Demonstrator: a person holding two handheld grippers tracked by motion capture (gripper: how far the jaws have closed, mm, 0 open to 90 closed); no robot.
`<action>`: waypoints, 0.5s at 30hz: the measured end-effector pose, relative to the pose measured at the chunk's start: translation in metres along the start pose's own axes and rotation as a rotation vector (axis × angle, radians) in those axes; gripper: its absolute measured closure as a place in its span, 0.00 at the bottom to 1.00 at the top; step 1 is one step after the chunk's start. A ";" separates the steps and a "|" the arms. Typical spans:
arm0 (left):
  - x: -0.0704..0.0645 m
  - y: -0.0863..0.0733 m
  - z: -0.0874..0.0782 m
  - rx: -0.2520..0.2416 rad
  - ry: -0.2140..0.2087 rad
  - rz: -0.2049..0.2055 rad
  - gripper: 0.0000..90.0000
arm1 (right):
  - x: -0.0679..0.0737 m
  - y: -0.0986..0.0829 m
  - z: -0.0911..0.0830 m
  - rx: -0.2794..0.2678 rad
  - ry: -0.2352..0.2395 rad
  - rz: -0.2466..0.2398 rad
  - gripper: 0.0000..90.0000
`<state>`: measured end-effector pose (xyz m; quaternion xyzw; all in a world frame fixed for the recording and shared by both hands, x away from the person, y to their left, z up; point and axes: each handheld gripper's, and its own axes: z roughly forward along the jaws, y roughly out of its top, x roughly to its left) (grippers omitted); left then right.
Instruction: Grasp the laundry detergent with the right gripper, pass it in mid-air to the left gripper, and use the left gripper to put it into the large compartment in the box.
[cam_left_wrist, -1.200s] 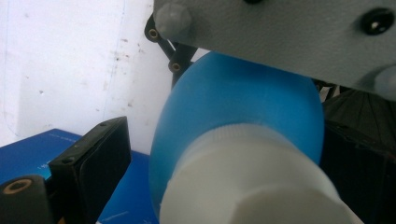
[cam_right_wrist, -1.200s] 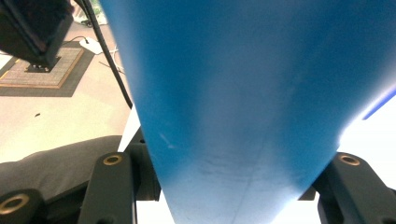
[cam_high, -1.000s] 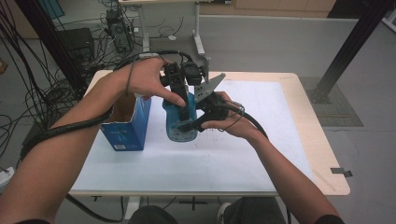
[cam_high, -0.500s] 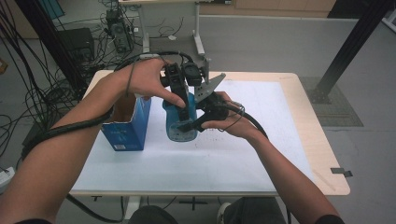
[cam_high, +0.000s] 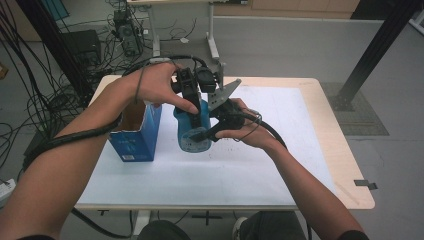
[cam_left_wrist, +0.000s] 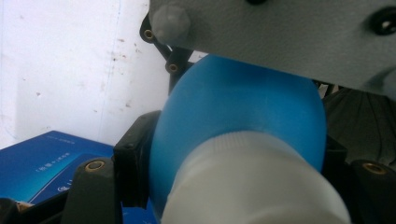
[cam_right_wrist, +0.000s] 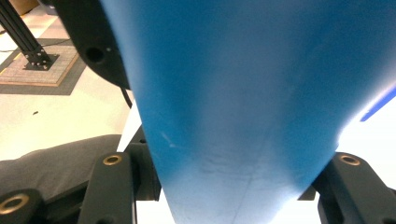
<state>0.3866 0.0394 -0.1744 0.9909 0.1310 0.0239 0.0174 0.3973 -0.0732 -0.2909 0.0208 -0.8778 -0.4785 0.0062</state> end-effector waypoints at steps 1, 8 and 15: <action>0.000 0.000 0.000 0.000 -0.001 0.000 0.38 | 0.000 0.000 0.000 -0.002 0.000 0.001 0.48; 0.000 0.000 0.002 0.003 -0.002 -0.003 0.38 | 0.000 -0.001 0.001 0.003 -0.002 -0.004 0.48; 0.000 0.000 0.002 0.007 0.000 -0.002 0.38 | 0.001 -0.001 0.001 0.002 -0.003 -0.003 0.48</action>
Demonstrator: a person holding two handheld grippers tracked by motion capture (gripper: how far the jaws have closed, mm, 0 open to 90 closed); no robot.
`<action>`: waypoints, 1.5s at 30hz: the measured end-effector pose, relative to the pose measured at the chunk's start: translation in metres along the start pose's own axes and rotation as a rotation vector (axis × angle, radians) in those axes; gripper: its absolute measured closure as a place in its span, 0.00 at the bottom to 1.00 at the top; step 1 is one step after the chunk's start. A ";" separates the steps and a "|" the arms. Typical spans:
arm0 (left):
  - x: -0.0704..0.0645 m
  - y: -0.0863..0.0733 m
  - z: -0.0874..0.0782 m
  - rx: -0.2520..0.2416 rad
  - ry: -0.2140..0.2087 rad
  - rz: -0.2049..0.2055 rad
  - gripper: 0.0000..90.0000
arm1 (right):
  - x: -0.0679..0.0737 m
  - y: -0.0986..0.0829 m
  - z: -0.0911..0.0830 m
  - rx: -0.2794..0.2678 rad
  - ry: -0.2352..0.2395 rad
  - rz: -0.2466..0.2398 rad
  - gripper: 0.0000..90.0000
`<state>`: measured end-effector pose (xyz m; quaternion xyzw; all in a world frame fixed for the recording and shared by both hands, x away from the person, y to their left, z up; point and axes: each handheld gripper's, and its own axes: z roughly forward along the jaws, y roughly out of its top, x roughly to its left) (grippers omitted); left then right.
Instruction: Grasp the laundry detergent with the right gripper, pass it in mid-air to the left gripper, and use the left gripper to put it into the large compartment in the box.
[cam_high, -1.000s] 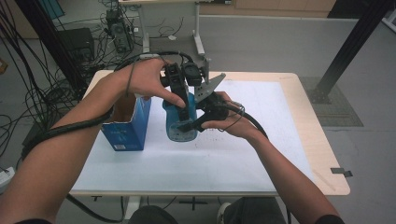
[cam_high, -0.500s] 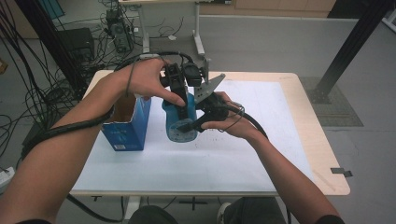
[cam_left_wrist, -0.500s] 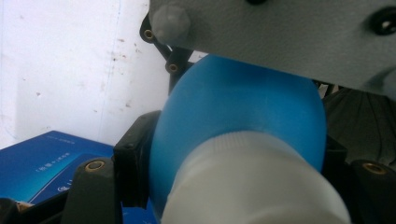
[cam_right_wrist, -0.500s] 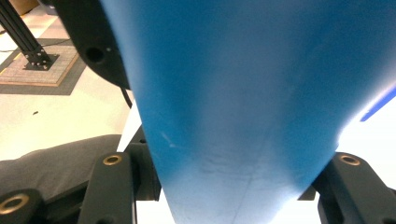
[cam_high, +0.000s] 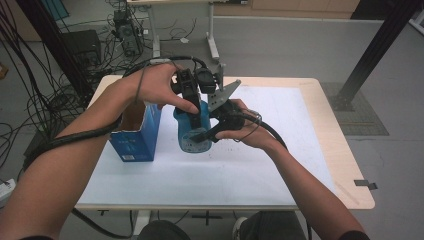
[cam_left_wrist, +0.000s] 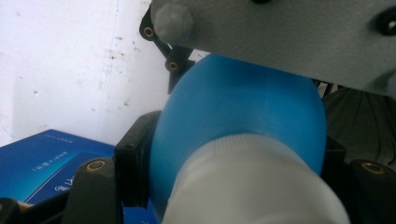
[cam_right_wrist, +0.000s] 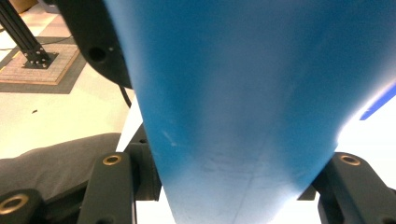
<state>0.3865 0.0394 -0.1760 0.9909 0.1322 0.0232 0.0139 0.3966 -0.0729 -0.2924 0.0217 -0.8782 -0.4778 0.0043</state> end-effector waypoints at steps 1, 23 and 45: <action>0.000 0.000 0.000 0.000 0.000 0.000 0.38 | 0.000 0.000 0.000 -0.001 -0.001 0.000 0.48; -0.001 0.003 0.003 0.009 0.001 0.002 0.39 | 0.000 -0.005 0.001 -0.013 0.004 0.002 0.47; -0.002 0.003 0.002 0.023 -0.008 -0.003 0.39 | 0.000 -0.005 0.002 -0.035 0.013 -0.009 0.46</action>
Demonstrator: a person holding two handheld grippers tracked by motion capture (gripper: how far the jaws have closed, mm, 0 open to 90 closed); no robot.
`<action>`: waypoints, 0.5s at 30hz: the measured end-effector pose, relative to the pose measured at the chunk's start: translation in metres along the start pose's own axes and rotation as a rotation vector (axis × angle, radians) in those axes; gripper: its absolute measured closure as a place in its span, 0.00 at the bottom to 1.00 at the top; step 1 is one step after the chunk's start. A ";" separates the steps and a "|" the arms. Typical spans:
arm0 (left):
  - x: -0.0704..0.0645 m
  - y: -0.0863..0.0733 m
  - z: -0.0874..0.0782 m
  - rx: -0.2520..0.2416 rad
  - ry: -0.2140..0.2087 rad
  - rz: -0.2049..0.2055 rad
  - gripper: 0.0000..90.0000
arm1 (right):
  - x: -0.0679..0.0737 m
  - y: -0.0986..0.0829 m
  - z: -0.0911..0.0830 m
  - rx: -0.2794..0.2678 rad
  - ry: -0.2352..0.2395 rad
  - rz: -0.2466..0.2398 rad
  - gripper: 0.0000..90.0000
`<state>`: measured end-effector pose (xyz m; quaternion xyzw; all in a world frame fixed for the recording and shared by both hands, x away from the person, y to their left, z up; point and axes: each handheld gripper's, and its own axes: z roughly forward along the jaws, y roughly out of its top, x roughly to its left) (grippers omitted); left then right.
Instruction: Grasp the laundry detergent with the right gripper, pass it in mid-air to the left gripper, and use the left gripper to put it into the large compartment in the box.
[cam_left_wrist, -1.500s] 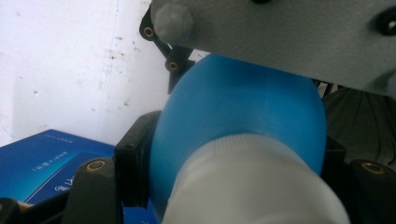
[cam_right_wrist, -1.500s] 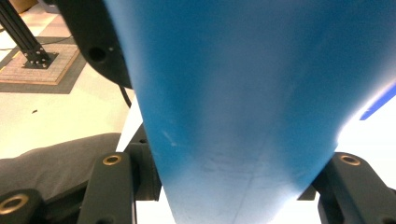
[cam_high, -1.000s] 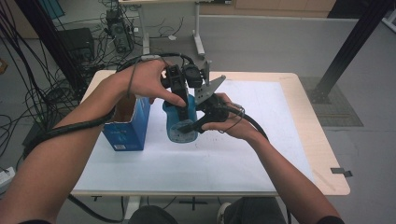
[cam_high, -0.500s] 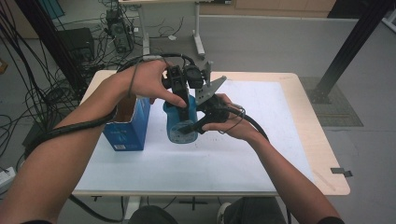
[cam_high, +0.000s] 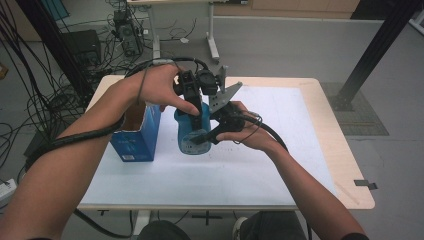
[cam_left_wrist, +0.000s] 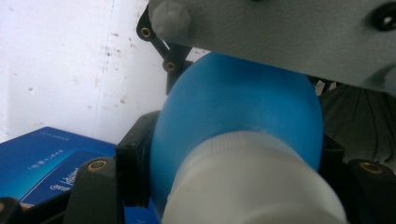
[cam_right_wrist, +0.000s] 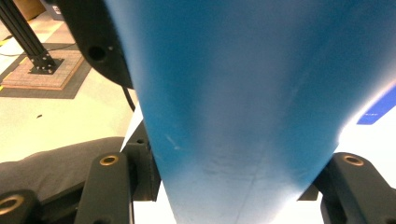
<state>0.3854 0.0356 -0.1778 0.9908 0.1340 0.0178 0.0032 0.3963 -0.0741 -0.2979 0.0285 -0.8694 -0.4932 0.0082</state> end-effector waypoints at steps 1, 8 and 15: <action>0.000 0.000 0.000 -0.004 0.001 -0.001 0.39 | 0.000 0.000 0.000 0.000 -0.001 -0.001 0.46; 0.000 -0.001 0.000 -0.005 0.007 0.004 0.39 | 0.001 0.000 0.000 0.003 -0.009 0.005 0.46; 0.000 -0.002 0.000 -0.009 0.009 -0.002 0.39 | 0.001 0.000 0.000 -0.005 -0.014 0.005 0.45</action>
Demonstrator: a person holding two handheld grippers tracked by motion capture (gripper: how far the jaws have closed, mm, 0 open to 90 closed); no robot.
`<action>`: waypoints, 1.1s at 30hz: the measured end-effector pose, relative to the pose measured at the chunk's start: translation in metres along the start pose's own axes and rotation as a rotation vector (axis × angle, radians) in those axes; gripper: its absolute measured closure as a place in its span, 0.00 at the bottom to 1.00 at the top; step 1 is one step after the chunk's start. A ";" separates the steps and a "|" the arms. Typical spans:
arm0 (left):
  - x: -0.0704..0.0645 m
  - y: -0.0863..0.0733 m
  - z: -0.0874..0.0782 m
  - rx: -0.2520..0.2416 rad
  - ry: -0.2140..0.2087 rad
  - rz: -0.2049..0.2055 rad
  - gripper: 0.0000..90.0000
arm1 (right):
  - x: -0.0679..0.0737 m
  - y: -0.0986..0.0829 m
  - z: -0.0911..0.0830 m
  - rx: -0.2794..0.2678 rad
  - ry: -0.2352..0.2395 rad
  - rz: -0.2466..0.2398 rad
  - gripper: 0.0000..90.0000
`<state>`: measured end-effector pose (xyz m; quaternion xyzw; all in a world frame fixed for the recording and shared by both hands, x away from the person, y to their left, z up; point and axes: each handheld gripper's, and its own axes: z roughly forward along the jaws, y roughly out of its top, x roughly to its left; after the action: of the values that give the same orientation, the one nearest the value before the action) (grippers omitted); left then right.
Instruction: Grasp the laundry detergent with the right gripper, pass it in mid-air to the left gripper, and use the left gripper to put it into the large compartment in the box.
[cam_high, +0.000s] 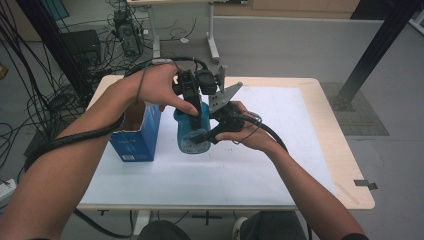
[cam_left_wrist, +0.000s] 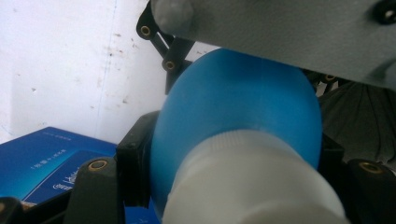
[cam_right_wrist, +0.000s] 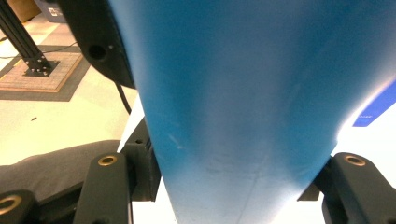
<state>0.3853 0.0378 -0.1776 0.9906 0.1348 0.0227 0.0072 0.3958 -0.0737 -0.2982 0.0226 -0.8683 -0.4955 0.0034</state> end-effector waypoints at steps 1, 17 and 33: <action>0.000 0.000 0.000 0.000 0.001 -0.002 0.39 | 0.000 0.000 0.000 0.003 -0.008 0.000 0.45; 0.004 -0.004 -0.006 0.002 -0.001 -0.034 0.39 | 0.003 -0.007 -0.005 0.023 -0.071 0.103 0.12; 0.024 -0.026 -0.038 -0.006 0.022 -0.214 0.40 | 0.004 -0.044 -0.087 0.144 -0.290 0.205 0.00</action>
<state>0.4002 0.0694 -0.1387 0.9701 0.2401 0.0331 0.0110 0.3962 -0.1711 -0.2922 -0.1372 -0.8908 -0.4270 -0.0730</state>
